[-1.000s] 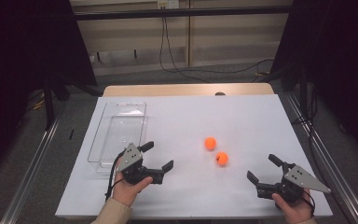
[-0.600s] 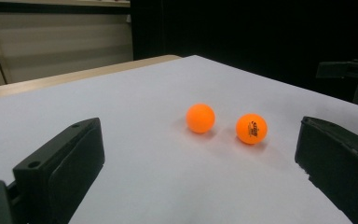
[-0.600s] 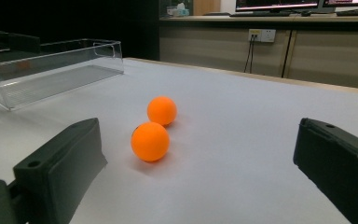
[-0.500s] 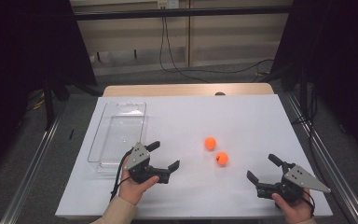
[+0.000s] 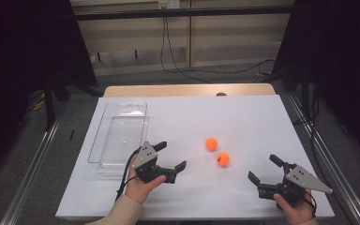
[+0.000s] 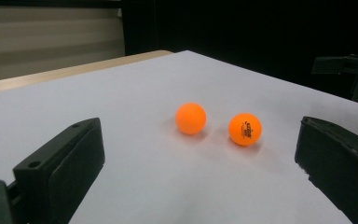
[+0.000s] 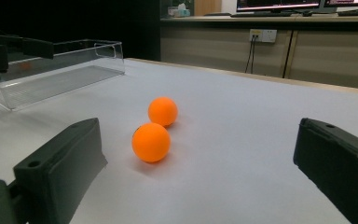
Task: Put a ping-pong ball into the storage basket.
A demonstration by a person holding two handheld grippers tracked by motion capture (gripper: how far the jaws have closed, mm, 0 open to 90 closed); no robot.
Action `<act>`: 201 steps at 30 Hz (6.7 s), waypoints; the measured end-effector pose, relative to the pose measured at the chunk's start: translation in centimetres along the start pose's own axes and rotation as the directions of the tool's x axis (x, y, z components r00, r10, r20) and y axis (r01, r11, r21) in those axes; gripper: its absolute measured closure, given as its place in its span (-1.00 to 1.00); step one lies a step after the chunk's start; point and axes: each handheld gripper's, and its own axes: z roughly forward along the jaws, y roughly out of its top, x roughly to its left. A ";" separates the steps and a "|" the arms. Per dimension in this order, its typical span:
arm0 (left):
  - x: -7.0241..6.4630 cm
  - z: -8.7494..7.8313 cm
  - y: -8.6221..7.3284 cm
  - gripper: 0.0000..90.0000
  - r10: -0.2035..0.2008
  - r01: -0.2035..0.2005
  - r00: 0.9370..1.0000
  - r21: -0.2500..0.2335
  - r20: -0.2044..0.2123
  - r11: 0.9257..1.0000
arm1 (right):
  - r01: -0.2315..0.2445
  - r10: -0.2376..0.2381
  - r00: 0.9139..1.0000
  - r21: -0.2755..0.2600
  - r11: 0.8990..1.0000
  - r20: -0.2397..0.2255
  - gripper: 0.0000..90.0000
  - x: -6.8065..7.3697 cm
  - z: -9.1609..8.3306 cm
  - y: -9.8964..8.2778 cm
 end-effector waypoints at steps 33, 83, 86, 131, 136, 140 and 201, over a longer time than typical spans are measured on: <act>-0.9 3.0 0.4 -0.97 0.002 -0.003 1.000 0.021 0.030 1.000 | 0.001 -0.001 1.000 -0.003 1.000 -0.004 -0.98 0.0 0.1 0.0; -2.4 7.4 0.7 -0.96 0.009 -0.017 0.997 0.088 0.082 0.996 | 0.012 -0.012 1.000 0.001 1.000 -0.023 -0.98 -0.2 0.6 0.0; -2.5 7.5 0.8 -0.96 0.005 -0.013 0.996 0.088 0.086 0.996 | 0.010 -0.010 1.000 0.001 1.000 -0.018 -0.98 -0.3 0.6 0.0; -2.5 9.2 1.0 -0.96 -0.002 -0.008 0.996 0.123 0.085 0.992 | 0.016 -0.016 1.000 0.004 1.000 -0.009 -0.97 -0.4 0.6 0.0; -2.7 9.5 1.1 -0.96 0.001 -0.013 0.996 0.130 0.094 0.991 | 0.018 -0.018 1.000 0.003 1.000 -0.010 -0.97 -0.4 0.6 0.1; -2.7 9.8 1.0 -0.96 -0.001 -0.011 0.996 0.131 0.090 0.991 | 0.022 -0.022 1.000 0.004 1.000 -0.014 -0.97 -0.4 0.6 0.1; -4.1 13.8 1.3 -0.72 -0.004 -0.041 0.988 0.285 0.157 0.958 | 0.025 -0.025 0.999 0.005 1.000 -0.022 -0.97 -0.3 0.6 0.1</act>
